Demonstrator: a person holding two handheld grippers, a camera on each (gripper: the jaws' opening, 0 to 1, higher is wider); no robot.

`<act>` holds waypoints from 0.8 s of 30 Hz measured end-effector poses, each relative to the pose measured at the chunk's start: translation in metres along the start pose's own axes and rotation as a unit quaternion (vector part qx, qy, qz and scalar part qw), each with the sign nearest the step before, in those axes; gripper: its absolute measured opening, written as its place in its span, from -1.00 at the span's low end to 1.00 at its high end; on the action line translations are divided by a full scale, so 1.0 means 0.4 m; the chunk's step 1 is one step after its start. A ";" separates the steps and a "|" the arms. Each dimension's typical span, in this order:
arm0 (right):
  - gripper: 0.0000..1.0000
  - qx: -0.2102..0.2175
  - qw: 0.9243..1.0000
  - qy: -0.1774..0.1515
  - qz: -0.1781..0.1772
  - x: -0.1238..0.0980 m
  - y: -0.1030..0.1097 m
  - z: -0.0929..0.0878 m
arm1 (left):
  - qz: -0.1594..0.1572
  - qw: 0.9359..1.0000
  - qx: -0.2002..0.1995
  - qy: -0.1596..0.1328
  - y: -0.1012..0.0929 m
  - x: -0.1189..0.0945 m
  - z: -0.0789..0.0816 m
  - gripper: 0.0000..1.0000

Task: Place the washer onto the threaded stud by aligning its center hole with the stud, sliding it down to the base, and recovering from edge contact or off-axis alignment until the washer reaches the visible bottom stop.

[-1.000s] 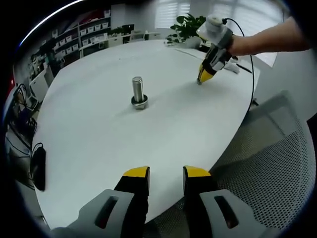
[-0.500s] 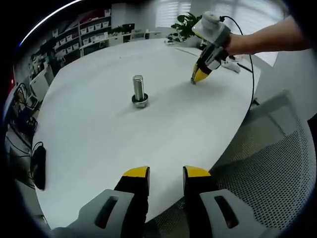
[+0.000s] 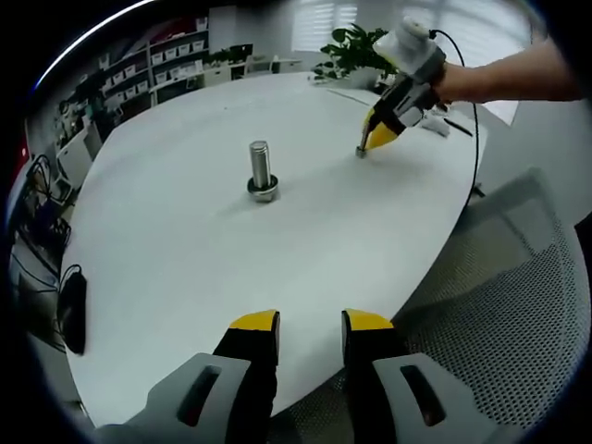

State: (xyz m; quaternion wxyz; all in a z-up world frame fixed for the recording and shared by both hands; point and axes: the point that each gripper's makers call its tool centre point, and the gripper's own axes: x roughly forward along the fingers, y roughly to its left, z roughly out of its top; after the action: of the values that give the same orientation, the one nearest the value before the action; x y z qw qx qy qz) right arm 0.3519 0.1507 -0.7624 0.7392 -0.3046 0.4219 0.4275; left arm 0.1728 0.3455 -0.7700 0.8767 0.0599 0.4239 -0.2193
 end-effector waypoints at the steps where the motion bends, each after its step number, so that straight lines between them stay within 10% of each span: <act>1: -0.46 0.001 1.000 -0.006 -0.004 -0.006 0.000 -0.002 | 0.000 1.000 -0.001 -0.001 0.000 0.000 0.001 -0.50; 24: -0.29 0.095 0.982 -0.161 -0.022 -0.121 0.108 -0.063 | -0.004 0.999 -0.011 -0.037 0.004 -0.011 0.033 -0.49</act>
State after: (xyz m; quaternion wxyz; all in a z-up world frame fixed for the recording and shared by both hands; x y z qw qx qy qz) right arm 0.2908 0.1317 -0.7351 0.8321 -0.1693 0.3295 0.4129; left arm 0.1804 0.3445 -0.7584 0.8916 0.0399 0.3938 -0.2201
